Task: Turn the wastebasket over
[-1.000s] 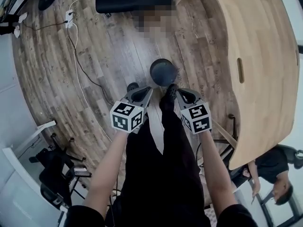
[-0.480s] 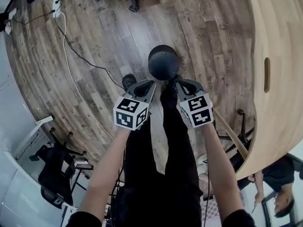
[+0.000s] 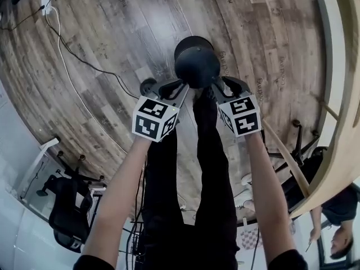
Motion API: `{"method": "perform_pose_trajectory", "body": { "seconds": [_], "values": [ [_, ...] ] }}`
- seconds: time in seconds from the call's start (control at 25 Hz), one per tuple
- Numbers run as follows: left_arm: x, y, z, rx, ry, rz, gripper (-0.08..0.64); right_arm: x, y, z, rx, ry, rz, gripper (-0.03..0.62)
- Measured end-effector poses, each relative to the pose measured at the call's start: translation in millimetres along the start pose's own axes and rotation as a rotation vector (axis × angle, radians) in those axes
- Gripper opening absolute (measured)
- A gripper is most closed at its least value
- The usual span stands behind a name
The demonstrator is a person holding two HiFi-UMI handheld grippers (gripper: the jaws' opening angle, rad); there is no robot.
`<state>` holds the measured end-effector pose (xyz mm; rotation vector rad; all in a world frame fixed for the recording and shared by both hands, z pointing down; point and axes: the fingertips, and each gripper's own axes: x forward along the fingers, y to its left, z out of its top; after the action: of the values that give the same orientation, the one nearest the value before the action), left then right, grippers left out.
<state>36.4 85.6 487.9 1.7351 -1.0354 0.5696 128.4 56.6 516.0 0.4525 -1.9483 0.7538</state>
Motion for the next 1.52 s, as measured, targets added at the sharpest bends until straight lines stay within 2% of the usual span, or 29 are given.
{"method": "perform_pose_trajectory", "body": {
  "seconds": [0.04,0.32,0.56,0.76,0.92,1.04,1.2,1.36,1.52],
  "values": [
    [5,7,-3,0.005,0.008,0.002,0.08,7,-2,-4,0.001,0.013,0.005,0.164],
    [36,50,-26,0.009,0.048,0.016,0.144,50,-18,-27,0.036,0.057,0.012,0.256],
    [66,76,-43,0.03,0.097,0.009,0.22,83,-36,-43,0.083,0.09,0.03,0.307],
    [89,90,-56,-0.011,0.156,-0.028,0.296,105,-48,-53,0.084,0.127,0.053,0.33],
    [102,101,-64,-0.011,0.177,-0.034,0.304,118,-49,-57,0.078,0.15,0.073,0.333],
    [111,106,-71,-0.051,0.186,-0.047,0.307,126,-48,-56,0.08,0.147,0.089,0.333],
    [120,103,-76,-0.085,0.201,-0.085,0.308,133,-49,-57,0.148,0.136,0.119,0.334],
    [127,104,-76,-0.083,0.203,-0.081,0.307,139,-51,-63,0.156,0.146,0.115,0.333],
    [131,107,-75,-0.051,0.22,-0.07,0.273,140,-52,-65,0.174,0.138,0.134,0.334]
  ]
}}
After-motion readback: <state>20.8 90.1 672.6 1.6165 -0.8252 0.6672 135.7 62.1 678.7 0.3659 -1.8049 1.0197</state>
